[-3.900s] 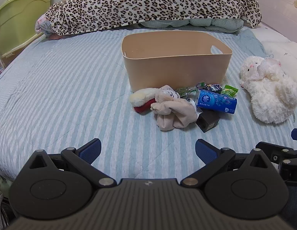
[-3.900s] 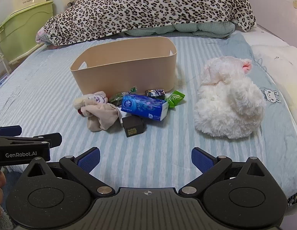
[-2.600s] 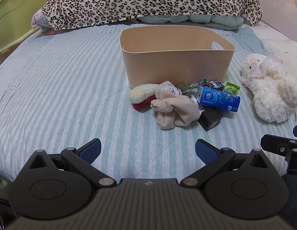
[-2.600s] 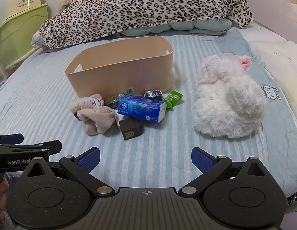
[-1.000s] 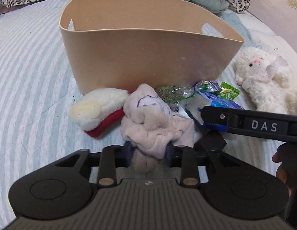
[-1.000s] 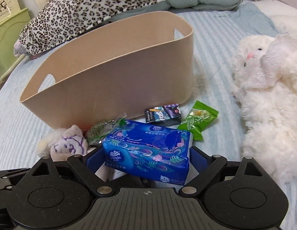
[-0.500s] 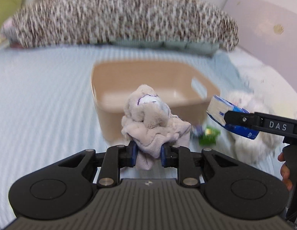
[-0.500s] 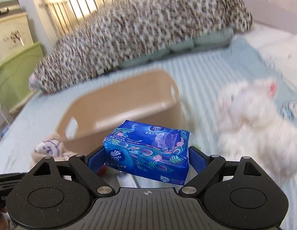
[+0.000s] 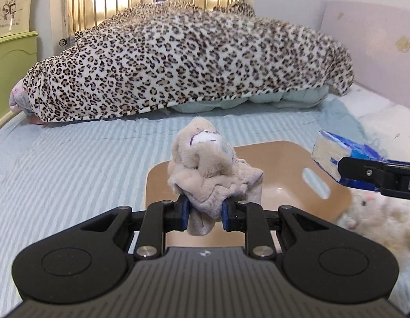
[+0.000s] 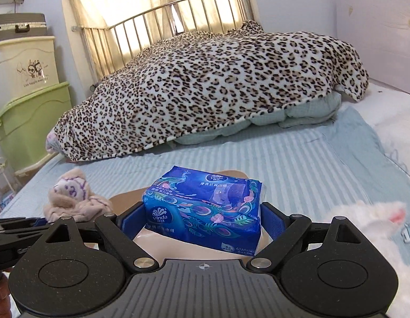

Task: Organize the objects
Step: 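Lift both items over the basket and open both tools to drop them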

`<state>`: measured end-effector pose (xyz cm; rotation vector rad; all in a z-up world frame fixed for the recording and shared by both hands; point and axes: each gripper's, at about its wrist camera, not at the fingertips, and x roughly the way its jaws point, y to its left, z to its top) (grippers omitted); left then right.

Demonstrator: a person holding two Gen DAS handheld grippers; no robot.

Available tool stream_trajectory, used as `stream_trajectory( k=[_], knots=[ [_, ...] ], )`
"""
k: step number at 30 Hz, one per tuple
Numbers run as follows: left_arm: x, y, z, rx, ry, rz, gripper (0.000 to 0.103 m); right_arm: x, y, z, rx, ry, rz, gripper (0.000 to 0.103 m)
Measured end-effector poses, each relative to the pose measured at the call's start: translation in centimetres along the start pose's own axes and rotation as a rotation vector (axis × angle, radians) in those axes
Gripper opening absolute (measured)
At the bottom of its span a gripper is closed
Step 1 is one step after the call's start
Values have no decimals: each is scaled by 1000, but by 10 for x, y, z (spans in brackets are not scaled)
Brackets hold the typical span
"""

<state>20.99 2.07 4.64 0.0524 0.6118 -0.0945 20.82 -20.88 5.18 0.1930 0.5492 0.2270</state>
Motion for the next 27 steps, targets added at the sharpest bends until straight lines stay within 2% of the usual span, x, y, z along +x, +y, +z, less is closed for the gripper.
stream_trajectory(
  k=[5,9,14,15,17,19,21,27],
  knots=[
    [47,5,-6,-23,121,1,25,34,7,-1,-32,49,-6,90],
    [76,3,-23,-12,208,28,25,65,12,-10,-37,142,9,90],
    [91,-1,-37,28,265,40,28,94,22,-24,-86,248,-14,90],
    [90,-2,-37,38,265,39,34,96,23,-28,-95,262,-18,90],
    [86,-3,-37,44,264,42,38,98,26,-33,-106,286,-23,90],
    [79,-3,-35,36,255,56,64,99,27,-36,-112,300,-30,92],
    [70,-1,-30,27,231,67,75,93,28,-38,-124,295,-42,94],
    [41,8,-24,33,198,81,83,61,31,-26,-166,237,-48,101]
  ],
)
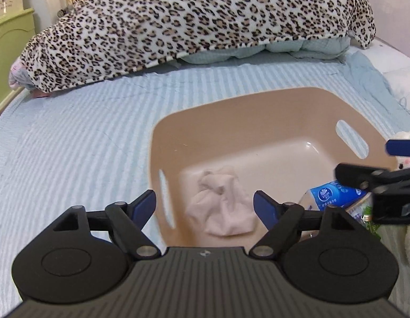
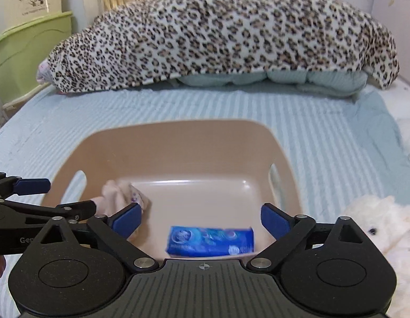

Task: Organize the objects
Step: 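Lift both items over the basket and open both tools to drop them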

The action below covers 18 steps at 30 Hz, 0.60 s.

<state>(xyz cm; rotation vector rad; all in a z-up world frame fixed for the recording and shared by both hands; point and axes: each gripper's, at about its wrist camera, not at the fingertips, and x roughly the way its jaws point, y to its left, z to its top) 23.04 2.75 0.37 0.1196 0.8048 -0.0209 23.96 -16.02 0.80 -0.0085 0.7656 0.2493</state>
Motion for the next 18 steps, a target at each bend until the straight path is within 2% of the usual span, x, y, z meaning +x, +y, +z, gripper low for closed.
stream_trajectory(
  k=[7,12,18],
  knots=[
    [-35,8,-18,11,-18,-8,88,-42,-1,-7,-11,-36,-2,103],
    [-48,7,-40,35,-4,-24,90,-56,0,-33,-29,-3,-8,103],
    [-40,6,-68,60,44,-44,90,-61,-4,-74,-13,31,4,103]
  ],
)
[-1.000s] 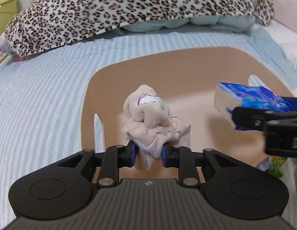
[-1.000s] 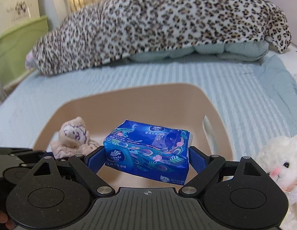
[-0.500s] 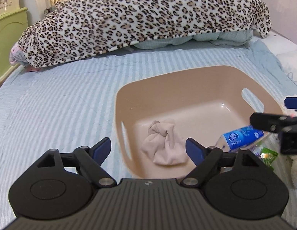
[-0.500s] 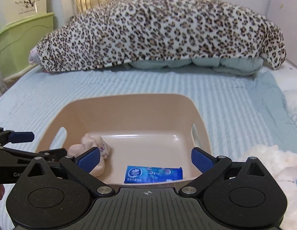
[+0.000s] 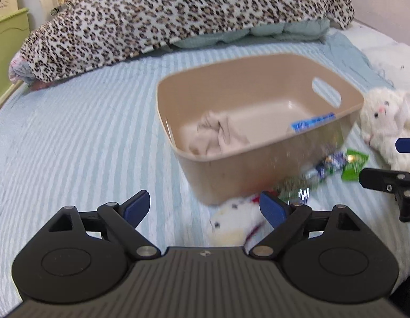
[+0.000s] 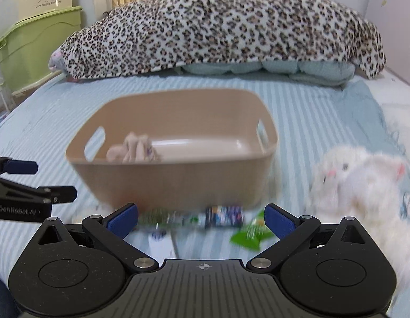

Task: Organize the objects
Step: 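Lift both items over the basket and open both tools to drop them, then grasp the white-and-red plush with the left tool while the right tool grasps the black box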

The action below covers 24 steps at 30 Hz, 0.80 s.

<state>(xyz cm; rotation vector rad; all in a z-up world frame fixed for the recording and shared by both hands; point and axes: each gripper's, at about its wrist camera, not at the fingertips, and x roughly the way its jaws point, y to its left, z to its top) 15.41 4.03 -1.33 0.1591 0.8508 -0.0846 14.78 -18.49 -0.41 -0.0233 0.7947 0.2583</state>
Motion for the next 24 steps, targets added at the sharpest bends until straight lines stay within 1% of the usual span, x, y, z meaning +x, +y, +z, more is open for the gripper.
stream_trajectory(
  k=[6,11,14,16,18,20,22,23,24],
  knots=[
    [19,-3,-24,42,31,-5,90,12,-3,-33,20,65,15,103],
    [41,-4,-40,64,52,-18,90,31,-3,-51,46,124,42,103],
    [51,-3,-45,74,55,-40,90,43,1,-59,40,157,50,100],
    [57,-4,-46,79,53,-48,90,52,5,-63,32,185,53,94],
    [62,-5,-45,79,47,-56,90,59,6,-68,31,206,55,90],
    [64,-4,-44,63,33,-80,90,63,7,-71,34,209,50,88],
    [65,-5,-42,49,18,-100,88,63,8,-72,34,201,51,76],
    [66,-6,-41,52,15,-107,83,63,8,-72,35,197,49,72],
    [66,-8,-41,60,13,-123,69,62,8,-72,32,196,49,65]
  ],
)
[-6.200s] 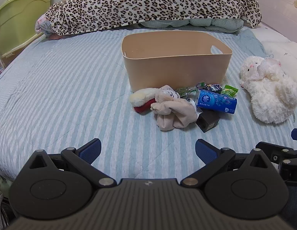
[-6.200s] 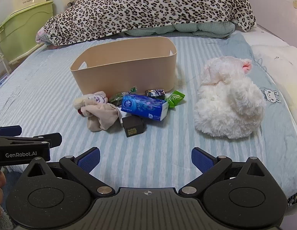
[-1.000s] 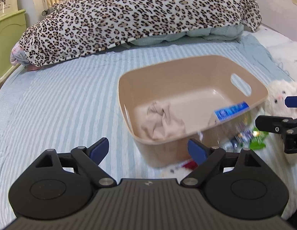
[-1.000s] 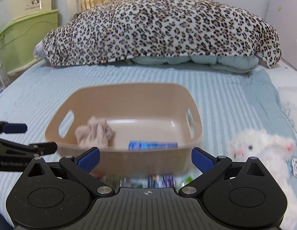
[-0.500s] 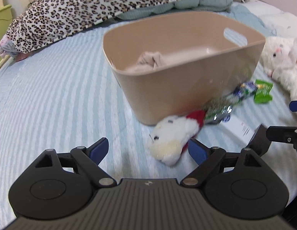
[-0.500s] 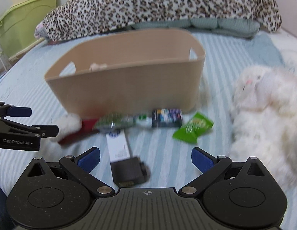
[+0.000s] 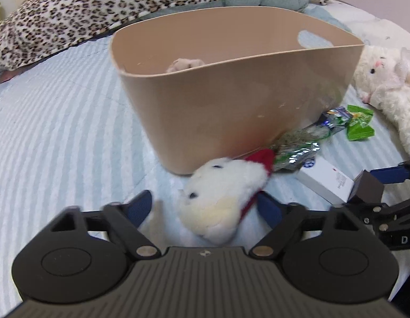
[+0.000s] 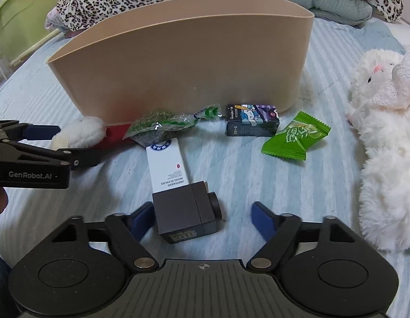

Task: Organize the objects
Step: 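Grasp the white-and-red plush with the left tool while the right tool grasps the black box, then carry both items over the basket and release them inside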

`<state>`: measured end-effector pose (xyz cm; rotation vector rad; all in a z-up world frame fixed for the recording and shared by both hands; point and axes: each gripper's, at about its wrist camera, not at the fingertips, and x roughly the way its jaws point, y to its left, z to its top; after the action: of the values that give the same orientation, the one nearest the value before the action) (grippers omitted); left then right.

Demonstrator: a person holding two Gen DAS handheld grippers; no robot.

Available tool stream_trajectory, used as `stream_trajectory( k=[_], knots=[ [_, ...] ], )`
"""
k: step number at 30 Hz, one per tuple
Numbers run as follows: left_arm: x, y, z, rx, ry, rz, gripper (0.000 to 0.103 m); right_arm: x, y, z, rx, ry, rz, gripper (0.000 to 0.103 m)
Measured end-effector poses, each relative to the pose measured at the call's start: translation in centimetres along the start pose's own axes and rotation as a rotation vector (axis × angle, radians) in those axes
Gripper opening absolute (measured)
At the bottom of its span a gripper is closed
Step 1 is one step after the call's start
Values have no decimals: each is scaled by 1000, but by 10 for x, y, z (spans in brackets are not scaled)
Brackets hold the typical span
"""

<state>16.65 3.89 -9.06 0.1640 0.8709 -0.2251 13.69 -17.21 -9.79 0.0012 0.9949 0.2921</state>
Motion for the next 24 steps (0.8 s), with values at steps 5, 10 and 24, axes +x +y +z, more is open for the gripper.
stream_trajectory(
  k=[5,10,24],
  knots=[
    [3,-7,2,24,11,-8,52,-8,-4,-3,-1,-14,15,42],
    [-4,-8,-1,5,12,-10,46,-17,-10,-9,13,-19,28,42],
    [-75,-2,-9,-27,-124,24,46,-65,-21,3,30,-130,47,42]
  ],
)
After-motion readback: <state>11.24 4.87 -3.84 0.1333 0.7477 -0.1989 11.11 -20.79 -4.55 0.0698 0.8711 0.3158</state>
